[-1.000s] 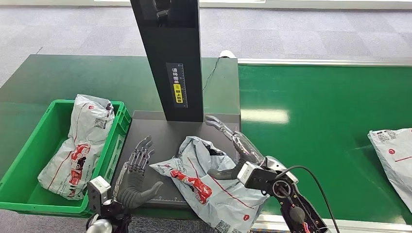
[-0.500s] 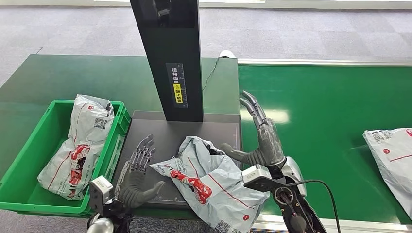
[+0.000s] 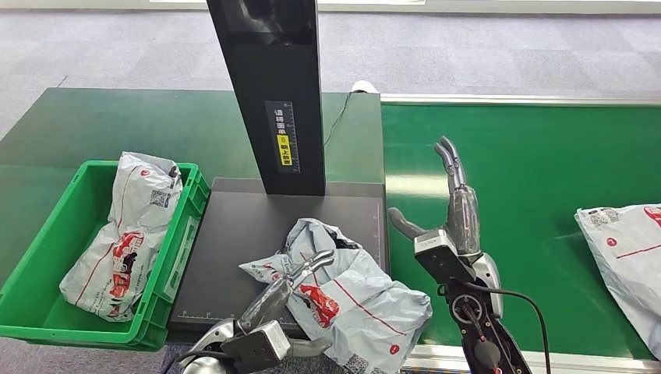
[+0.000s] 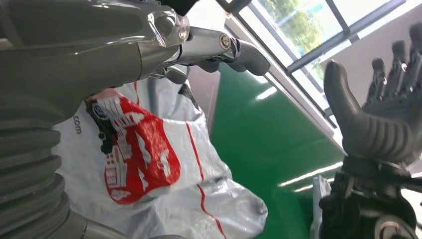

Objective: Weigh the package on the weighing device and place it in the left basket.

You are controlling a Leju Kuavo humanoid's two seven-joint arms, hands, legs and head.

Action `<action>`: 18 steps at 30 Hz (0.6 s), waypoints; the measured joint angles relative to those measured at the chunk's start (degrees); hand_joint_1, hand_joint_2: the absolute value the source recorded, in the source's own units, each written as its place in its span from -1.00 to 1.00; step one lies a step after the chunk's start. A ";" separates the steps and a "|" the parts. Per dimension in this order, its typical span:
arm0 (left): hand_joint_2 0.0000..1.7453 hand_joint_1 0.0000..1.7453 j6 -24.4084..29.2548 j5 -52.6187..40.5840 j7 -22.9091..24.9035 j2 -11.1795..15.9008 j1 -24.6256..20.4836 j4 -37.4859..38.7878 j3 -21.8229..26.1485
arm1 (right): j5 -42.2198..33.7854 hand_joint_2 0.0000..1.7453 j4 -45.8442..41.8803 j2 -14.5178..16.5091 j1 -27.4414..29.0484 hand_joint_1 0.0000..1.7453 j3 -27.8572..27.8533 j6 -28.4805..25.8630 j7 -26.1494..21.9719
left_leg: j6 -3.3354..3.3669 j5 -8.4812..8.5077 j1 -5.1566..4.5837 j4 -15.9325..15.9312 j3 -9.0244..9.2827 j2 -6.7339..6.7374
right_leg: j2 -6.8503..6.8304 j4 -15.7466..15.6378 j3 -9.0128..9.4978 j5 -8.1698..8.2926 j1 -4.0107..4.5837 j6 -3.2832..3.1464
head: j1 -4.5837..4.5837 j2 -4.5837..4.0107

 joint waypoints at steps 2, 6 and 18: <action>1.00 -1.00 0.03 -0.20 0.09 0.36 -0.47 0.17 -0.97 | -0.02 1.00 0.22 -0.06 0.02 -1.00 -0.05 -0.03 0.00 | 0.00 0.00 0.00 0.00 0.00 0.00 | 0.00 0.00 0.00 0.00 0.00 0.00 | 0.01 0.00; 1.00 -1.00 0.06 -0.30 0.16 0.97 -1.00 0.40 -2.22 | -0.03 1.00 0.52 -0.12 0.02 -1.00 -0.07 -0.04 0.00 | 0.00 0.00 0.00 0.00 0.00 -0.01 | 0.00 0.00 0.00 0.00 0.00 0.00 | 0.01 0.00; 1.00 -1.00 -0.72 -10.41 5.39 2.13 -5.98 3.20 -8.41 | -0.56 1.00 1.08 -0.17 -0.21 -1.00 -0.13 -0.20 0.93 | 0.00 0.00 0.00 0.01 0.00 -0.05 | -0.01 0.00 0.03 0.00 -0.01 0.00 | 0.00 0.00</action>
